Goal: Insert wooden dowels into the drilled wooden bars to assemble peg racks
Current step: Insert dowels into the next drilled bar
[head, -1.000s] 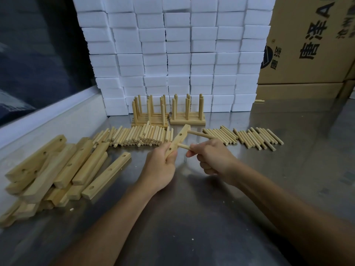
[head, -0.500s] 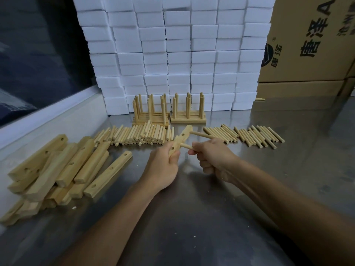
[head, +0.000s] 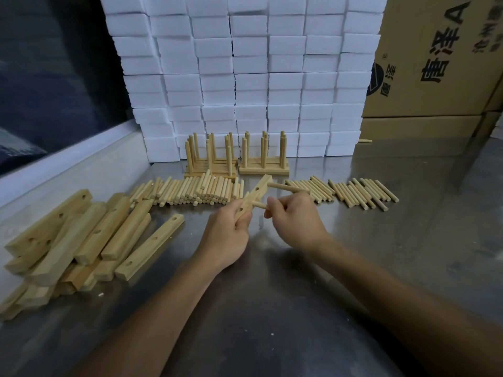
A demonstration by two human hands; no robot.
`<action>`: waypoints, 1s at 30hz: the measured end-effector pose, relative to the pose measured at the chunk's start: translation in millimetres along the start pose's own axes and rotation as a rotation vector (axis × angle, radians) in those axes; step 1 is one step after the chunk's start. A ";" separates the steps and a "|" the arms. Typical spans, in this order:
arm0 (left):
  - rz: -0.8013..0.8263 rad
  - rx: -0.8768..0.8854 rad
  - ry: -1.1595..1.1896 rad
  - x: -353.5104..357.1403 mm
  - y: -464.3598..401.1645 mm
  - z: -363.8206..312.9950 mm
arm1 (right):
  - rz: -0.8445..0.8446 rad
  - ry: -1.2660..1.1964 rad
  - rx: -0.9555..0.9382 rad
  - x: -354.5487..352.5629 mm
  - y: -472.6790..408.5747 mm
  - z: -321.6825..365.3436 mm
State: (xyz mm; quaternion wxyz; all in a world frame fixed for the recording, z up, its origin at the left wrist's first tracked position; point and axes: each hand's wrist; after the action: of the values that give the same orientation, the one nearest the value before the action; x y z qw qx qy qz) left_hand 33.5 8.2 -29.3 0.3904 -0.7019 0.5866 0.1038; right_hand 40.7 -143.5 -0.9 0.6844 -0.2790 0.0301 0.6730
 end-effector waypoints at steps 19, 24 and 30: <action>0.033 -0.396 0.597 -7.1 -5.0 -7.3 | 0.125 -0.361 0.161 -1.9 -7.8 -10.1; -0.124 -0.571 0.816 -15.4 -11.7 1.0 | 0.148 -0.426 0.217 -2.2 -8.2 -14.7; -0.232 -0.670 0.998 -21.0 -16.3 3.2 | 0.155 0.267 -0.142 10.3 -3.1 -16.7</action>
State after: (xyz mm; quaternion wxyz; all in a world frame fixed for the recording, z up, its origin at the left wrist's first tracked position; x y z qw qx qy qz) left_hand 43.1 26.0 -11.9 -0.1648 -0.8098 0.5538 -0.1021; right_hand 50.1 -141.1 -18.2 0.5990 -0.4105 0.0944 0.6810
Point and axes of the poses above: each hand's wrist, its own y-axis away from the middle knuckle, its own x-axis out of the palm, z = x × y, and after that the axes turned 4 degrees about -y, right-handed
